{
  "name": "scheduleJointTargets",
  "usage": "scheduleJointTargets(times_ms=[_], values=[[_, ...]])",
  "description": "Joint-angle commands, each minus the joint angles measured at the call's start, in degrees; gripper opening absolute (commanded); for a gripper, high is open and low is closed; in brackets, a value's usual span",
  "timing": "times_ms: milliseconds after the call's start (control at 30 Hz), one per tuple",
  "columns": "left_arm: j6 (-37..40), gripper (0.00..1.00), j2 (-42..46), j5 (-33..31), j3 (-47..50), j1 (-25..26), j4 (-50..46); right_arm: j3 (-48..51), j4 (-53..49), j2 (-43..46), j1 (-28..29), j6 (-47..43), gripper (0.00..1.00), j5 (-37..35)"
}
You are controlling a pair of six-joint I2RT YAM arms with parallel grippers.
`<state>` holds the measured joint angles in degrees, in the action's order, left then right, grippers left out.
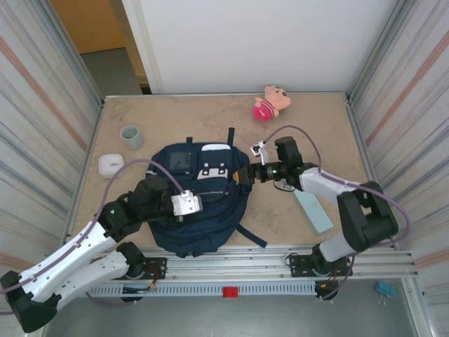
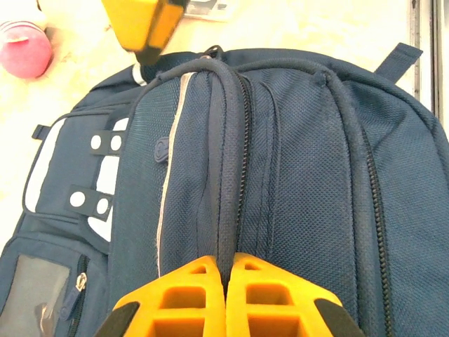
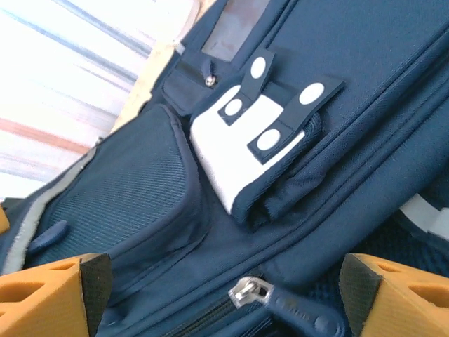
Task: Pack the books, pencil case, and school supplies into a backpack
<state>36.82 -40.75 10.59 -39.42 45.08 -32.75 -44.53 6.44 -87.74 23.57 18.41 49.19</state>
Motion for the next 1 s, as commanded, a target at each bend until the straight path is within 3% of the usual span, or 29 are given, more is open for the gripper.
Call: scheduleJointTargets(times_ms=[0, 100, 533, 700, 733, 800, 967], values=[[0.72, 0.00, 2.77, 3.76, -2.81, -1.08, 4.33, -2.69, -0.17, -3.92, 0.51, -3.30, 0.85, 5.90], [0.75, 0.00, 3.39, 3.74, -2.59, -1.97, 4.31, -4.44, -3.71, -6.89, 1.57, -5.55, 0.80, 7.29], [0.68, 0.00, 3.80, 3.03, -1.19, -4.33, 5.77, -2.04, -10.12, -2.65, 2.18, -7.59, 0.26, 9.14], [0.74, 0.00, 3.67, 2.40, -1.01, -4.41, 5.95, -2.63, -11.49, -2.04, 2.16, -7.64, 0.13, 10.15], [0.77, 0.00, 3.62, 2.02, -0.85, -4.39, 5.95, -2.75, -11.81, -1.86, 2.18, -7.69, 0.14, 10.29], [0.78, 0.00, 3.64, 1.39, -0.88, -4.43, 5.77, -2.83, -12.73, -1.32, 2.16, -7.77, 0.26, 10.87], [0.79, 0.00, 3.79, 1.20, -0.76, -4.47, 5.97, -2.97, -16.51, -0.45, 2.20, -8.88, 0.44, 12.60]])
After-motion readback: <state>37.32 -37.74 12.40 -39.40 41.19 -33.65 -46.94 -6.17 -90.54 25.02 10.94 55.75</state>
